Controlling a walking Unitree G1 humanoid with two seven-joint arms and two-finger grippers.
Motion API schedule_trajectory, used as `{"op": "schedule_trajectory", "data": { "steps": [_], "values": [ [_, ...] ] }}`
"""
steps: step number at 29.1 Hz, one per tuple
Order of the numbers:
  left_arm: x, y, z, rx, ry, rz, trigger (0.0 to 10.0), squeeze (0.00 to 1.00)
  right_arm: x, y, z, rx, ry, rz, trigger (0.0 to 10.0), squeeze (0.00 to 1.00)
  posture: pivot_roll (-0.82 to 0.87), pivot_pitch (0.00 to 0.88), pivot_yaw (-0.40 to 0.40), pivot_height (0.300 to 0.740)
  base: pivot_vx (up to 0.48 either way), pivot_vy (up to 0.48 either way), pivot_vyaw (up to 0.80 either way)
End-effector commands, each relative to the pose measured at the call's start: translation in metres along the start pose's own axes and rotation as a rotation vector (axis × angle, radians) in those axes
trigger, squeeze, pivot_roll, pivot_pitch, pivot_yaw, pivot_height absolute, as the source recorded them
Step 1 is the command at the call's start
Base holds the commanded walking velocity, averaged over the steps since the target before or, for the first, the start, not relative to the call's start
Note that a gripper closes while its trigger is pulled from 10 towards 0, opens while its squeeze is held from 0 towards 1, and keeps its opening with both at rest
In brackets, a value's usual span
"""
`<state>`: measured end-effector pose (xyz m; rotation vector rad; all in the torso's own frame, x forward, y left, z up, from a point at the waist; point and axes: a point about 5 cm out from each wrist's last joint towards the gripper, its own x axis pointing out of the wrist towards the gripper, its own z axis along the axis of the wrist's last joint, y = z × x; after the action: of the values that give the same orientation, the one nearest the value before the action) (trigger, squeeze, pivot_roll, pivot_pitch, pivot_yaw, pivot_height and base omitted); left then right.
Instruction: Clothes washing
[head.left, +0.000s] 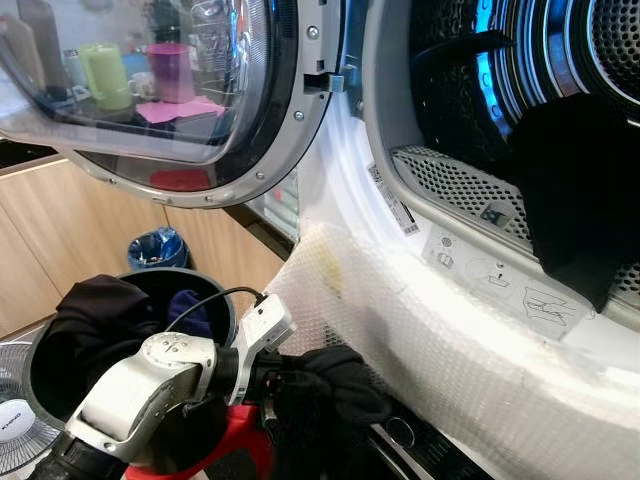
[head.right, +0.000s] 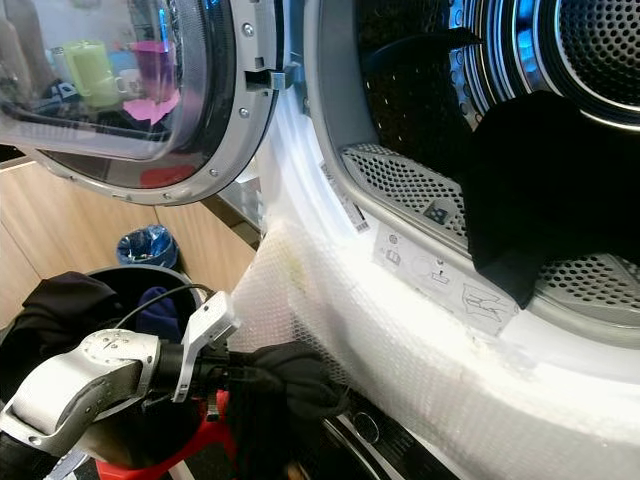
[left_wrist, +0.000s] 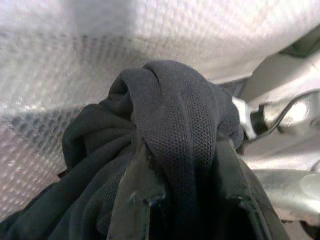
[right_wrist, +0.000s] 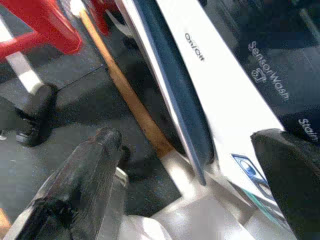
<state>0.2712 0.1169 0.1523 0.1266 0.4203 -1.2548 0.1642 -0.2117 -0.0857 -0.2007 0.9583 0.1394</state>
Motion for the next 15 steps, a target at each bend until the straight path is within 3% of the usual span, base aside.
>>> {"op": "schedule_trajectory", "data": {
  "steps": [1,6,9,11,12,15],
  "values": [
    [0.004,-0.005,-0.007,0.017,0.027,-0.027,0.0,0.0,-0.003,-0.011,0.008,0.018,-0.081,0.036,10.0,1.0,0.34,0.084,-0.064,0.74,0.0,0.0,0.0],
    [0.014,-0.008,-0.019,0.005,0.062,-0.06,0.0,0.0,-0.02,-0.026,0.029,0.09,-0.308,0.264,10.0,1.0,0.29,0.095,-0.053,0.74,0.0,0.0,0.0],
    [0.02,-0.01,-0.022,0.009,0.076,-0.088,0.0,0.0,-0.038,-0.028,0.033,0.037,-0.376,0.419,10.0,1.0,0.27,0.094,-0.049,0.74,0.0,0.0,0.0],
    [0.02,-0.01,-0.022,0.009,0.076,-0.088,0.0,0.0,-0.038,-0.028,0.033,0.037,-0.376,0.419,10.0,1.0,0.27,0.094,-0.049,0.74,0.0,0.0,0.0],
    [0.024,-0.01,-0.023,0.019,0.084,-0.105,0.0,0.0,-0.049,-0.027,0.033,0.022,-0.407,0.5,10.0,1.0,0.26,0.092,-0.043,0.74,0.0,0.0,0.0],
    [0.029,-0.012,-0.024,0.023,0.088,-0.127,0.0,0.0,-0.062,-0.021,0.033,0.044,-0.439,0.596,10.0,1.0,0.26,0.092,-0.039,0.74,0.0,0.0,0.0]
  ]
}}
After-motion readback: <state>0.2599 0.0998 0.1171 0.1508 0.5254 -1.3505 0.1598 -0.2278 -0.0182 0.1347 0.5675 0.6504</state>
